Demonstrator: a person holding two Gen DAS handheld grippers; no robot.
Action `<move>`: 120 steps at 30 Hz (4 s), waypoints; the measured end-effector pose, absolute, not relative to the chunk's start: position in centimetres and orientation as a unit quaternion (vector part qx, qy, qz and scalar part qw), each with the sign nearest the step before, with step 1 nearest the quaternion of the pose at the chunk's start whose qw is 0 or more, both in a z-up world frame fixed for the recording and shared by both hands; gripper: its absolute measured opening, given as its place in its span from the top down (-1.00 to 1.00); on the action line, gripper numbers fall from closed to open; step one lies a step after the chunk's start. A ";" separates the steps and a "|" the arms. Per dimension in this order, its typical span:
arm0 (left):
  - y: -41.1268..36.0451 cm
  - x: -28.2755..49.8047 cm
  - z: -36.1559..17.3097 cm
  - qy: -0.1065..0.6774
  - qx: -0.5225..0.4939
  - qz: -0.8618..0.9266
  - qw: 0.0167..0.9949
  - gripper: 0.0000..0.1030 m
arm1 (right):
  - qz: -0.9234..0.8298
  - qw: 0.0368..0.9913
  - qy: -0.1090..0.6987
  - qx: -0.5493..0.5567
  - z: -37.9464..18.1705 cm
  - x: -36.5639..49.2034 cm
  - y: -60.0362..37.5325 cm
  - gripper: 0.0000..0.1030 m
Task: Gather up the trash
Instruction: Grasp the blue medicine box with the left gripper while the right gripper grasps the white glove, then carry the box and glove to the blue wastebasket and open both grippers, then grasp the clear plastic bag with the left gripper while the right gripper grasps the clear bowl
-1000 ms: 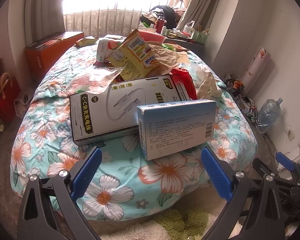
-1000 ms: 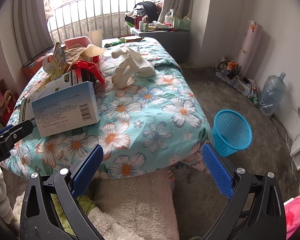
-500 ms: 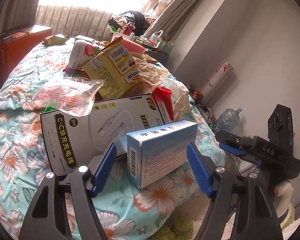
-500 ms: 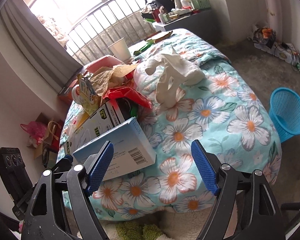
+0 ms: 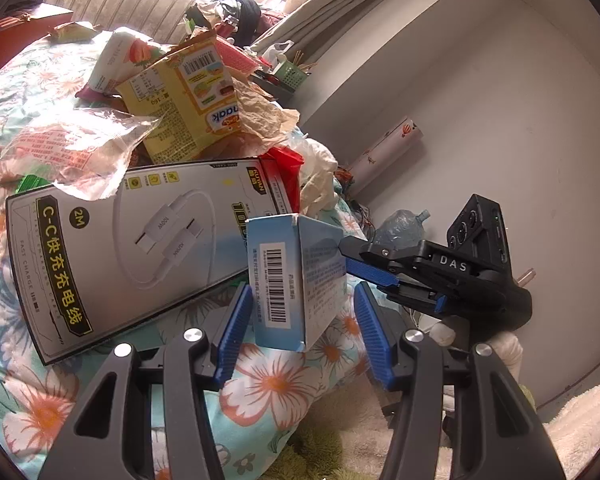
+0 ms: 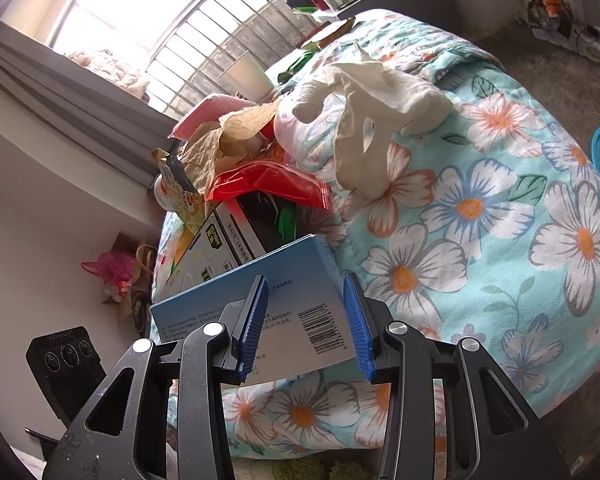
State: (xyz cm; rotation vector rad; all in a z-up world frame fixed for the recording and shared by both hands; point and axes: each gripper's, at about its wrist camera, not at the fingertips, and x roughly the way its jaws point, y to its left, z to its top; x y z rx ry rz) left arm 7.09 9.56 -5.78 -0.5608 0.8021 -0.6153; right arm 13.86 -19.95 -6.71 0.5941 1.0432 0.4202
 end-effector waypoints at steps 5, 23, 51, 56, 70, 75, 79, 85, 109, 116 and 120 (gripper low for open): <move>8.4 7.7 -5.3 0.382 -0.304 -0.350 0.800 0.01 | 0.197 0.778 0.500 0.326 -8.3 14.1 -22.1 0.30; 7.4 7.3 -4.7 0.400 -0.280 -0.287 0.825 0.33 | 0.140 0.882 0.429 0.134 -2.7 18.6 -23.1 -0.19; -3.2 10.2 5.4 0.336 -0.141 -0.340 0.867 0.41 | 0.124 0.911 0.335 0.207 1.5 18.8 -35.5 0.96; -11.3 15.0 7.3 0.351 -0.104 -0.402 0.839 0.41 | 0.052 0.918 0.318 0.232 1.4 17.8 -42.4 0.96; -42.3 30.6 -4.6 0.463 0.102 -0.459 0.751 0.40 | -0.126 0.830 0.412 0.354 -11.4 20.6 -61.4 0.96; -48.4 33.4 -9.6 0.477 0.114 -0.439 0.753 0.30 | -0.144 0.797 0.434 0.395 -16.2 23.2 -66.0 0.75; -50.4 34.0 -11.0 0.453 0.135 -0.403 0.784 -0.15 | -0.173 0.777 0.439 0.416 -18.5 23.5 -67.9 0.32; -48.1 33.2 -7.9 0.439 0.107 -0.425 0.784 -0.16 | -0.172 0.798 0.413 0.403 -16.9 21.6 -66.4 0.31; 6.5 17.7 10.8 0.264 -0.144 -0.215 0.929 -0.50 | 0.152 0.929 0.259 0.216 7.2 16.6 -40.0 -0.84; 18.5 11.3 5.8 0.265 -0.230 -0.094 0.932 -0.51 | 0.233 0.859 0.401 0.217 1.4 23.0 -28.4 -0.64; 21.9 9.2 3.4 0.276 -0.238 -0.052 0.930 -0.51 | 0.227 0.860 0.427 0.162 -0.2 23.6 -23.4 -0.62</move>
